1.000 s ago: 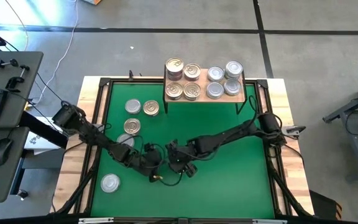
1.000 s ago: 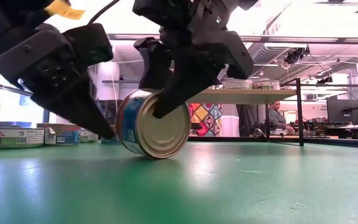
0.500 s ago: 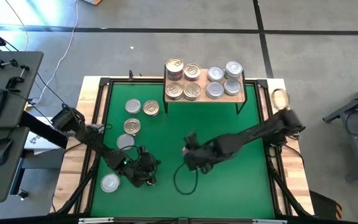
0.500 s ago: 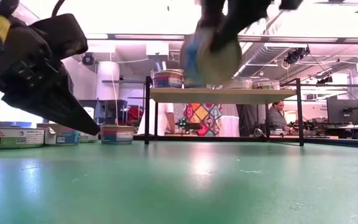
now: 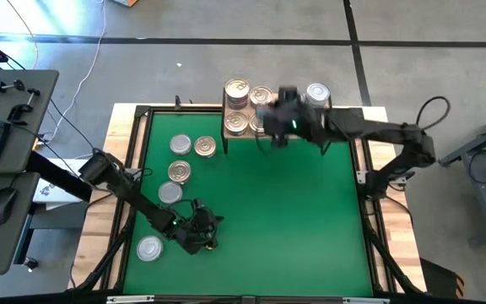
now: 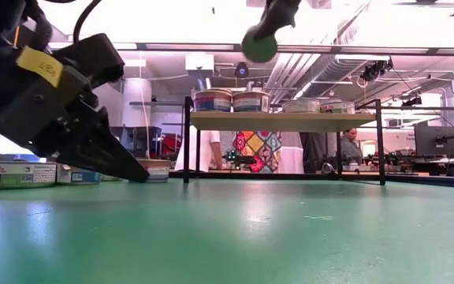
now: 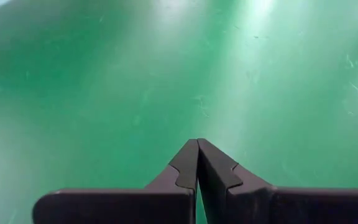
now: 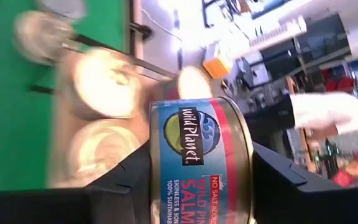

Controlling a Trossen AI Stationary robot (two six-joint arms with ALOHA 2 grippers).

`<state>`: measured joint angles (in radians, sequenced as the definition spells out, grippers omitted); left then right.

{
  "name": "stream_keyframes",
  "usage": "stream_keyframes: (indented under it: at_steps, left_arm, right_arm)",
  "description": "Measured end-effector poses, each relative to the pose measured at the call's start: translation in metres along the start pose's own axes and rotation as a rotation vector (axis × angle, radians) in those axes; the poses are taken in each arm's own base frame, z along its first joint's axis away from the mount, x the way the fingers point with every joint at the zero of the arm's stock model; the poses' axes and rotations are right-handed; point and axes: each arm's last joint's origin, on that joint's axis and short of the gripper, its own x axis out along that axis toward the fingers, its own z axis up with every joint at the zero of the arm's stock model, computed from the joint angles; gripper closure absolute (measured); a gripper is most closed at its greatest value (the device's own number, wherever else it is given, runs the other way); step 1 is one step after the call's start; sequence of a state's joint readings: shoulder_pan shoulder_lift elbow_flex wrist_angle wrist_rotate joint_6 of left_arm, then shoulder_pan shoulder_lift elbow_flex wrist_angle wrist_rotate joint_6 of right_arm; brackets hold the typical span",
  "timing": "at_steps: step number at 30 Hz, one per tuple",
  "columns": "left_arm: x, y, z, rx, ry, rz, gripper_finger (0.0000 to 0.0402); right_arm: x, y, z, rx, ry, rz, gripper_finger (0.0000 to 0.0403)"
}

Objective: Stack canned seafood by type on shelf
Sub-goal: Stack the blue pink tuna can on top of the top right blue pink tuna can on the shelf

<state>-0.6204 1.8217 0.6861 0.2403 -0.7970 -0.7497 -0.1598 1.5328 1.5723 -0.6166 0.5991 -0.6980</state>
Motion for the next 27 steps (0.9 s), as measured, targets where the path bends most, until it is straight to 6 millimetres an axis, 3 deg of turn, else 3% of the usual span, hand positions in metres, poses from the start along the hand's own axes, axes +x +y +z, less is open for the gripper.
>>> stream_keyframes:
  at_steps: [6, 12, 17, 24, 27]
  left_arm:
    - [0.007, 0.0, -0.002, -0.01, -0.01, 0.0, 0.0401]
    - [0.008, 0.0, -0.003, -0.009, -0.009, 0.002, 0.0401]
    - [0.008, 0.0, -0.003, -0.002, -0.009, 0.001, 0.0401]
    - [0.008, 0.0, -0.003, -0.001, -0.01, 0.001, 0.0401]
    - [0.008, -0.001, -0.002, -0.005, -0.012, -0.001, 0.0401]
  right_arm:
    - [0.073, -0.027, -0.031, 0.019, 0.079, -0.053, 0.0224]
    - [0.118, -0.021, -0.045, -0.061, 0.137, -0.043, 0.0224]
    - [0.135, -0.015, -0.05, -0.096, 0.178, -0.047, 0.0224]
    - [0.132, -0.015, -0.05, -0.067, 0.18, -0.045, 0.0224]
    - [0.132, -0.015, -0.05, -0.047, 0.18, -0.049, 0.0182]
